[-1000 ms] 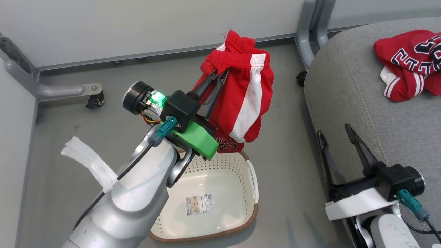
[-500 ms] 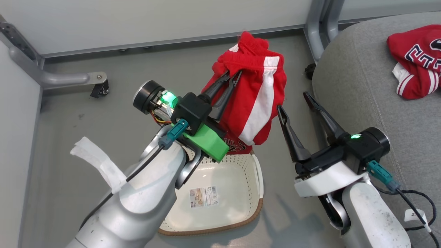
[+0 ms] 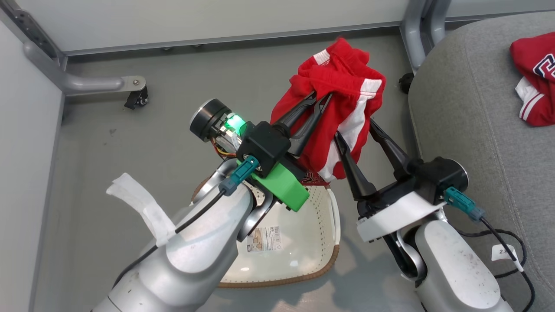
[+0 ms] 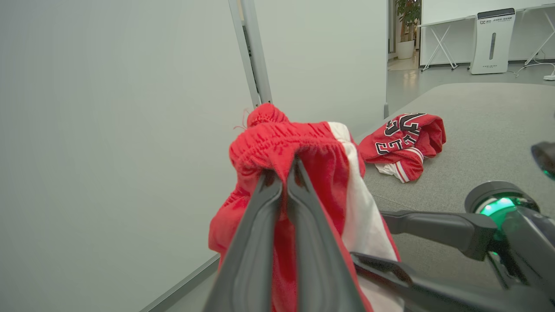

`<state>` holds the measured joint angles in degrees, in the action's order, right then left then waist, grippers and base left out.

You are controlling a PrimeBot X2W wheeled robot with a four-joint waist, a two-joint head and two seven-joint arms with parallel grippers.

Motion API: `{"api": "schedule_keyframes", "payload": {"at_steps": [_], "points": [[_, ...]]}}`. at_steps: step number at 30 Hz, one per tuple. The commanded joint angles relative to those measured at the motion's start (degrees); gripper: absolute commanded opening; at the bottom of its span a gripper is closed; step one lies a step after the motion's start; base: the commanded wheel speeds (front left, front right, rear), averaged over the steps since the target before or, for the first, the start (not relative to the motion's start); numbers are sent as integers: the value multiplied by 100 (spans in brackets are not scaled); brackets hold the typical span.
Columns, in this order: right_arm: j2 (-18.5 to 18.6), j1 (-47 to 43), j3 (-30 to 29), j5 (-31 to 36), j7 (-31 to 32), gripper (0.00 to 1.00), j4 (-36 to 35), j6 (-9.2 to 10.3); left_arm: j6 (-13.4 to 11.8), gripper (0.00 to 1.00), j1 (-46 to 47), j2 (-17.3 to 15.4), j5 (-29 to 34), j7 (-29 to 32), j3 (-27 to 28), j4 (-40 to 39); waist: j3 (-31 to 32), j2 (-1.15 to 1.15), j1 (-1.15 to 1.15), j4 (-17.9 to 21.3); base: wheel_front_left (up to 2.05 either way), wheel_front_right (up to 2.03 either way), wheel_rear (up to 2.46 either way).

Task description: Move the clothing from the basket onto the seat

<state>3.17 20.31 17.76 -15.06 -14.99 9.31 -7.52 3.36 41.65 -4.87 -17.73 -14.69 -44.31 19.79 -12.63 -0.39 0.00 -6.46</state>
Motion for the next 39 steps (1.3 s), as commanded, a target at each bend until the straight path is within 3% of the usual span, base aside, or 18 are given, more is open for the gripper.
{"api": "schedule_keyframes", "payload": {"at_steps": [1, 14, 15, 16, 30, 31, 32, 33, 39], "points": [[4, 117, 59, -88, -22, 100, 65, 6, 36, 0, 36, 21, -40, -25, -17, -45, -20, 39, 0, -28, 0, 0, 0], [-23, 668, 455, -860, -22, 100, 666, 6, 47, 0, -4, 115, -141, -42, -229, -167, -90, 39, 0, -143, 0, 0, 0], [-22, 690, 482, -930, -22, 16, 684, 6, 48, 0, -7, 117, -152, -43, -238, -170, -86, 39, 0, -148, 0, 0, 0], [-24, 716, 504, -990, -22, 0, 682, 6, 47, 0, -8, 121, -163, -45, -247, -173, -79, 39, 0, -152, 0, 0, 0], [-24, 501, 602, -1064, -22, 0, 605, 6, -38, 0, -29, 71, -193, -48, -212, -101, 8, 39, 0, -86, 0, 0, 0], [-25, 496, 597, -1033, -22, 0, 589, 6, -54, 11, -26, 66, -187, -50, -200, -102, 10, 39, 0, -76, 0, 0, 0], [-25, 493, 591, -1006, -22, 0, 579, 6, -59, 65, -22, 62, -168, -51, -190, -104, 11, 39, 0, -69, 0, 0, 0], [-25, 494, 584, -978, -22, 0, 566, 6, -82, 100, -22, 63, -145, -52, -186, -110, 11, 39, 0, -63, 0, 0, 0], [-25, 438, 562, -831, -22, 0, 526, 6, -108, 100, -57, 63, -107, -55, -179, -100, 30, 39, 0, -33, 0, 0, 0]]}}
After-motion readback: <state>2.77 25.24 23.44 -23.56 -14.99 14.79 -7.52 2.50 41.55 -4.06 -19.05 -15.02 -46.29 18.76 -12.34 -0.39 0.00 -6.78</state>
